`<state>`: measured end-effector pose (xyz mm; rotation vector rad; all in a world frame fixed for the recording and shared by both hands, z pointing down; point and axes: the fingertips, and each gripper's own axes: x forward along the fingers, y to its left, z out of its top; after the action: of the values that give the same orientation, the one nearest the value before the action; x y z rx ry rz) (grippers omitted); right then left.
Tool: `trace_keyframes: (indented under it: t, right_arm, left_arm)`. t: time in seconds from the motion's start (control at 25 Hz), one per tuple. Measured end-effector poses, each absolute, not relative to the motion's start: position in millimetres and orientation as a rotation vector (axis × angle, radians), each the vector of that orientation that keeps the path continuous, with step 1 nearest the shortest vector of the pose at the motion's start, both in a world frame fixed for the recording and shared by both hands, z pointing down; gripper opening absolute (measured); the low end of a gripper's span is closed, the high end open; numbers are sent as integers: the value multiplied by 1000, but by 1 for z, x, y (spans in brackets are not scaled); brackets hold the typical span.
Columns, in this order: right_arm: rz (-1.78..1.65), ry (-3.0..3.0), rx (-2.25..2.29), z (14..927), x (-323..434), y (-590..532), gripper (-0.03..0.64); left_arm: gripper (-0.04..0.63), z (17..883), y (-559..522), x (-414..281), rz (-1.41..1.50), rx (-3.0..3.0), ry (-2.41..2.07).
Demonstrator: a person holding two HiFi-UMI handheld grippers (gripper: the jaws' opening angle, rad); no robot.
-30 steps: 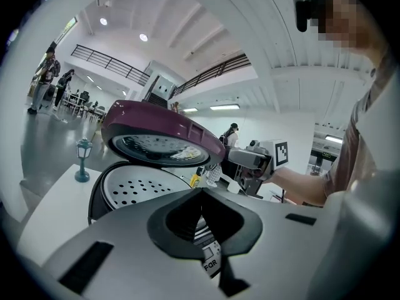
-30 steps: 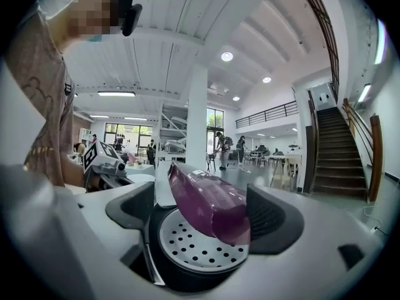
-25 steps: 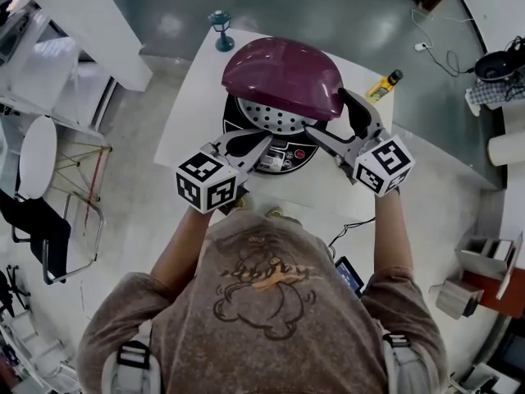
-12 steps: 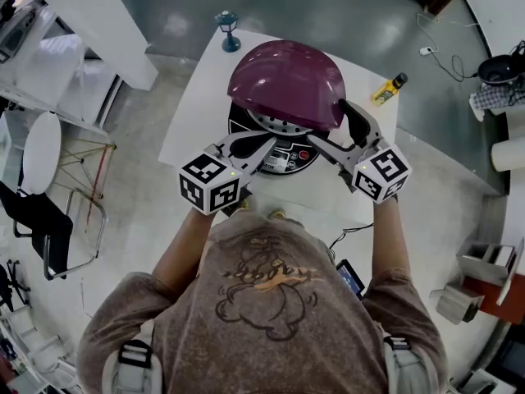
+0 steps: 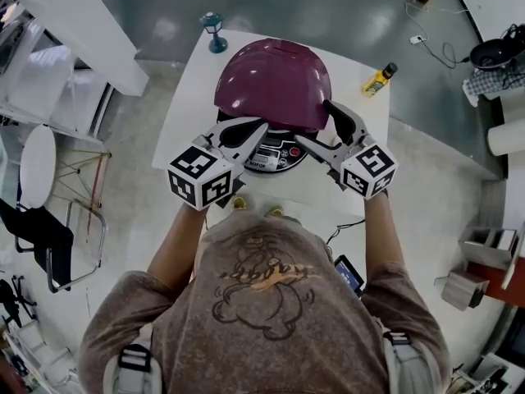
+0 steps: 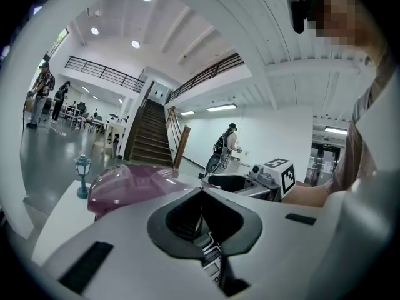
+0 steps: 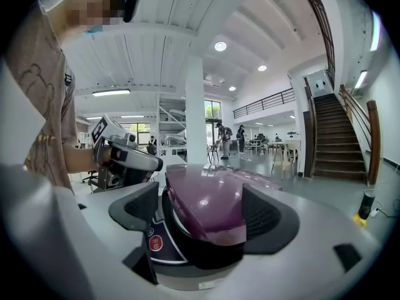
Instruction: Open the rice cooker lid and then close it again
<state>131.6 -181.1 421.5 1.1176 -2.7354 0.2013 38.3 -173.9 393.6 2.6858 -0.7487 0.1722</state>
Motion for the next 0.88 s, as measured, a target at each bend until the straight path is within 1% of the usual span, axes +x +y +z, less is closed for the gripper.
trace_keyframes:
  t: [0.68, 0.88]
  right_arm:
    - [318, -2731, 1087, 439, 137, -176, 399]
    - [381, -2746, 1109, 442, 139, -178, 367]
  left_arm:
    - [21, 421, -191, 44, 387, 2677, -800]
    - [20, 427, -192, 43, 426, 2672, -789]
